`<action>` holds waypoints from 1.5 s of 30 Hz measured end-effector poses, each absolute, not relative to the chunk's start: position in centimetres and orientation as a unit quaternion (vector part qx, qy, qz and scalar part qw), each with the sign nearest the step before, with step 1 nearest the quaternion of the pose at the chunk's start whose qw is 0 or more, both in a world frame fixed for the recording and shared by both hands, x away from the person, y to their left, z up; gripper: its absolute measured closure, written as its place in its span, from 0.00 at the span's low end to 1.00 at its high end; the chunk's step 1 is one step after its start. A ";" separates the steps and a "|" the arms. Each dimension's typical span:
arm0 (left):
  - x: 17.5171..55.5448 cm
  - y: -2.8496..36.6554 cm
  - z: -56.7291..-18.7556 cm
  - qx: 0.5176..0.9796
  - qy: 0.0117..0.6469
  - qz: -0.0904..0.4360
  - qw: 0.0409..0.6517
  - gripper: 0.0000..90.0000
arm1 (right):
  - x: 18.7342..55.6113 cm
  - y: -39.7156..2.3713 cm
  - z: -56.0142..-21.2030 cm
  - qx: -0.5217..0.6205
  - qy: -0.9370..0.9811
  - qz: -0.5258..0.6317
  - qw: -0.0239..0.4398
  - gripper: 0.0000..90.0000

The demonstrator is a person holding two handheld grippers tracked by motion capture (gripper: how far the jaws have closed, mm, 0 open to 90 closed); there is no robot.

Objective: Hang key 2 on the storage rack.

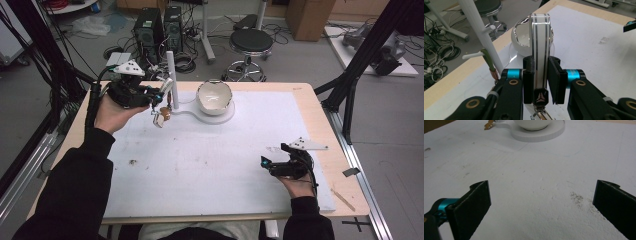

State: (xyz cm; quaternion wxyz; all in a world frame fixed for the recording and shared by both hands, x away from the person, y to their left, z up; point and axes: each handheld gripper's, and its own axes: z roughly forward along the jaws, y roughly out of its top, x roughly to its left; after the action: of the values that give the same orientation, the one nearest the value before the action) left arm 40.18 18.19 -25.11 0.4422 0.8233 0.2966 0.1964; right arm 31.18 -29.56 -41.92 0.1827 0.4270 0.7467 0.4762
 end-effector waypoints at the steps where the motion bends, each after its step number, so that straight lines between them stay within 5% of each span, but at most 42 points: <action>1: 40.3 18.2 -25.0 0.823 0.298 0.198 0.441 0.84 | 31.2 -29.6 -41.9 0.427 0.747 0.476 0.183 0.01; 45: 47.5 15.8 -20.9 0.789 0.316 0.238 0.470 0.84 | 30.8 -29.9 -42.0 0.430 0.744 0.479 0.181 0.01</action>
State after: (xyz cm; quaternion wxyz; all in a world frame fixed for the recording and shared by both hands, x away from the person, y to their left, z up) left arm 47.55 15.79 -20.87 0.4698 0.7892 0.3161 0.2379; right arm 30.79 -29.88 -41.99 0.1815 0.4297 0.7437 0.4789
